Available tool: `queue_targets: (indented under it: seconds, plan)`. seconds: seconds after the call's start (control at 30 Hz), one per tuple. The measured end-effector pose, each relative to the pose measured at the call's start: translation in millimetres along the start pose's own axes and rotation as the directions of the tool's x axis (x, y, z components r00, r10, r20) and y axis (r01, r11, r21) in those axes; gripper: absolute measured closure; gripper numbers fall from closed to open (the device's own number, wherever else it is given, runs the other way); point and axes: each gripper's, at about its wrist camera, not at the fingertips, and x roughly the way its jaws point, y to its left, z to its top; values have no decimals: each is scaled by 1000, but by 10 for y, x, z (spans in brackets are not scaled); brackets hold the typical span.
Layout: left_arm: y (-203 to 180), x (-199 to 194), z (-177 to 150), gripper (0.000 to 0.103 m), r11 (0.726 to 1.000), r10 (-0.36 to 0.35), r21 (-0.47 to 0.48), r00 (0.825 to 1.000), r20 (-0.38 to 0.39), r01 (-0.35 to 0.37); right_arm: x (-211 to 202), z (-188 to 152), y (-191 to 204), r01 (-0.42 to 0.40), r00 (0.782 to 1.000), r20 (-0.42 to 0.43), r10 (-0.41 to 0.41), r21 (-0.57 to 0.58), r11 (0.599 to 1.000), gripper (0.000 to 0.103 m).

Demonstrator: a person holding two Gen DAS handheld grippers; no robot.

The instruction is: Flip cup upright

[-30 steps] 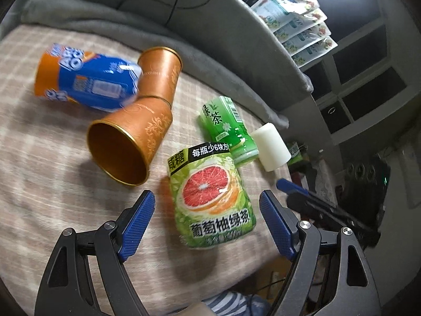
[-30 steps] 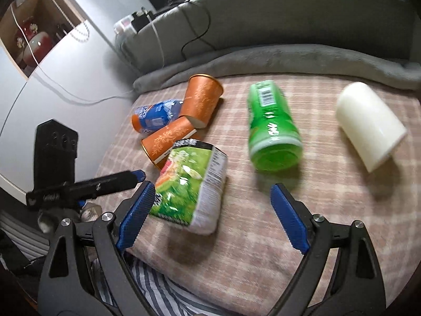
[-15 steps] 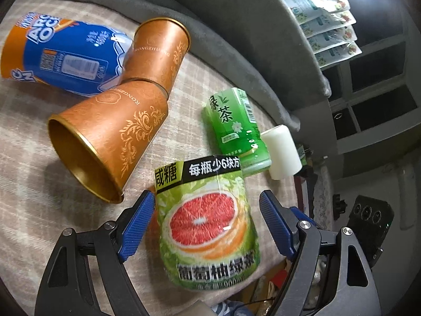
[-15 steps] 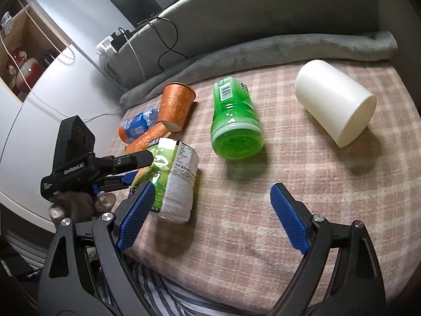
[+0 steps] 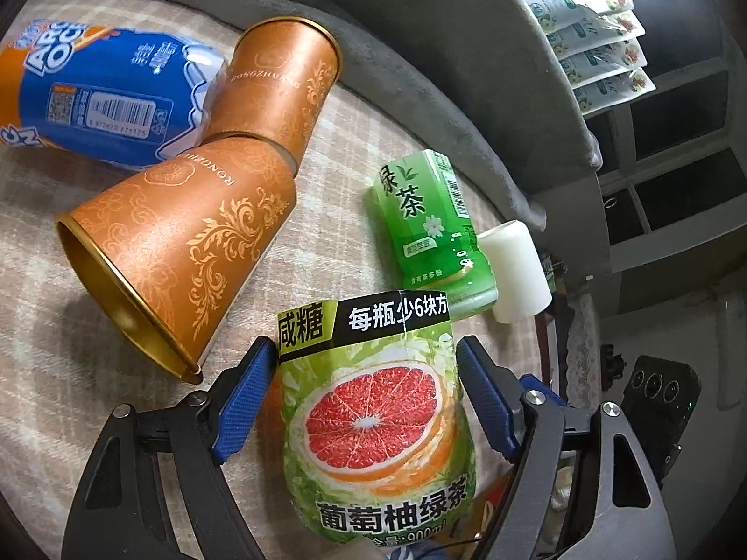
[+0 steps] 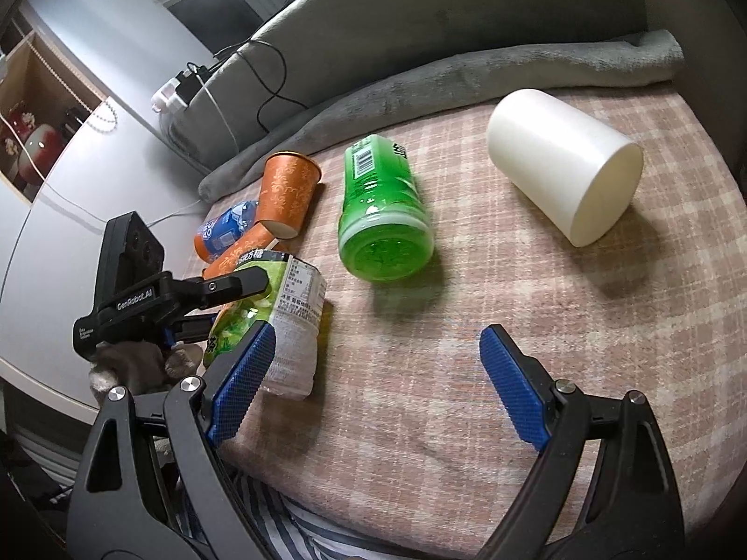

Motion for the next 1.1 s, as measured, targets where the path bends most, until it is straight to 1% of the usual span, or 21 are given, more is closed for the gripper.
queue_targets:
  seconds: [0.2,0.27,0.33,0.4,0.57,0.67,0.73,1.0,1.1]
  plan:
    - [-163,-91,-63,28,996,22,83,998,52,-26,-18,-8,-14,0,1000,10,0,13,1000,11]
    - [-213,-97,-89,30,992,32,118,998,59,-38,-21,-12,-10,2,1000,12,-2,14,1000,11]
    - [-225,-53,-83,30,990,54,131,997,50,-60,-20,-8,-15,1,1000,12,-1,17,1000,11]
    - [-195,8,-42,27,992,47,121,999,15,-48,-21,-6,-17,4,1000,15,-5,22,1000,11]
    - [-192,118,112,22,994,51,103,997,-50,-46,-47,-24,-28,16,999,28,-17,23,1000,11]
    - [-150,224,162,21,997,16,74,994,-109,-8,-57,-43,-50,21,999,30,-21,28,999,11]
    - [-122,253,153,21,998,-2,60,992,-124,9,-57,-52,-73,25,999,29,-26,33,999,11]
    - [-255,137,18,23,989,40,146,998,-54,-32,-67,-67,-121,30,999,30,-31,46,998,11]
    - [-295,55,-22,23,983,55,176,998,-10,-52,-65,-66,-126,31,999,30,-32,48,998,11]
